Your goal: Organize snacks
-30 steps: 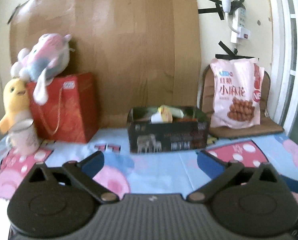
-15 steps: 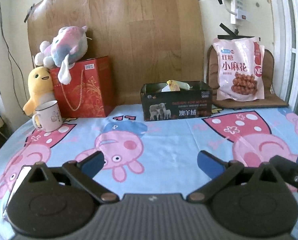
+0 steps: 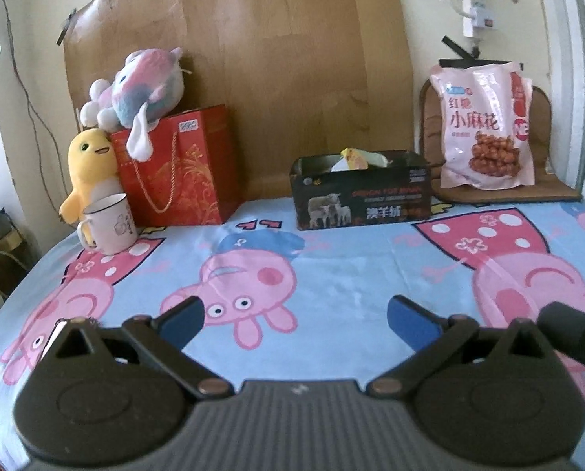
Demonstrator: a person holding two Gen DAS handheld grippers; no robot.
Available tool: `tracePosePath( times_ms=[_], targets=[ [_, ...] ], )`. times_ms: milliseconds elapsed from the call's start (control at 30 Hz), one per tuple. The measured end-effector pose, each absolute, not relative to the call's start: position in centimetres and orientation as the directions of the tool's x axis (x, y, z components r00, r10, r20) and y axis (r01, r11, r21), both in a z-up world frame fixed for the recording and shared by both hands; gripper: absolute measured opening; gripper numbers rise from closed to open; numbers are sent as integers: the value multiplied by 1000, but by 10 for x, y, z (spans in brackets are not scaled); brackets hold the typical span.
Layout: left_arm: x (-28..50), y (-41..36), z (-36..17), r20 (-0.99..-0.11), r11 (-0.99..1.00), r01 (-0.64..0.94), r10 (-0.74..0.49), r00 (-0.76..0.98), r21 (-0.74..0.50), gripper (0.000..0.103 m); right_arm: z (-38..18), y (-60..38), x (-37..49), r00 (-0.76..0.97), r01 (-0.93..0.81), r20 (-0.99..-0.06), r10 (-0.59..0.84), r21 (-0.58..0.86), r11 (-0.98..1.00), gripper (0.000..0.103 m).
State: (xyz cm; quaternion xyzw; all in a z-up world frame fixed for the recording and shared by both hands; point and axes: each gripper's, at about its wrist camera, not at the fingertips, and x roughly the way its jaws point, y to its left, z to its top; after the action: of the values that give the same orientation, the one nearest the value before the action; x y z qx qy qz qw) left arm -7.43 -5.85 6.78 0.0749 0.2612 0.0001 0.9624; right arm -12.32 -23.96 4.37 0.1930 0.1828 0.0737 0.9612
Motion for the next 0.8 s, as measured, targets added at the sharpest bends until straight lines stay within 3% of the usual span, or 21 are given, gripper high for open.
tracePosePath(
  times_ms=[400,800],
  targets=[
    [-59,-65,49,-529,975,-1,122,840,224,103,33,-243,-114,906,-54,-358,225,429,902,103],
    [-47,-69,38,-567,973,31,106,817,227,103,26,-246,-108,901,-32,-375,217,442,896,103]
  ],
)
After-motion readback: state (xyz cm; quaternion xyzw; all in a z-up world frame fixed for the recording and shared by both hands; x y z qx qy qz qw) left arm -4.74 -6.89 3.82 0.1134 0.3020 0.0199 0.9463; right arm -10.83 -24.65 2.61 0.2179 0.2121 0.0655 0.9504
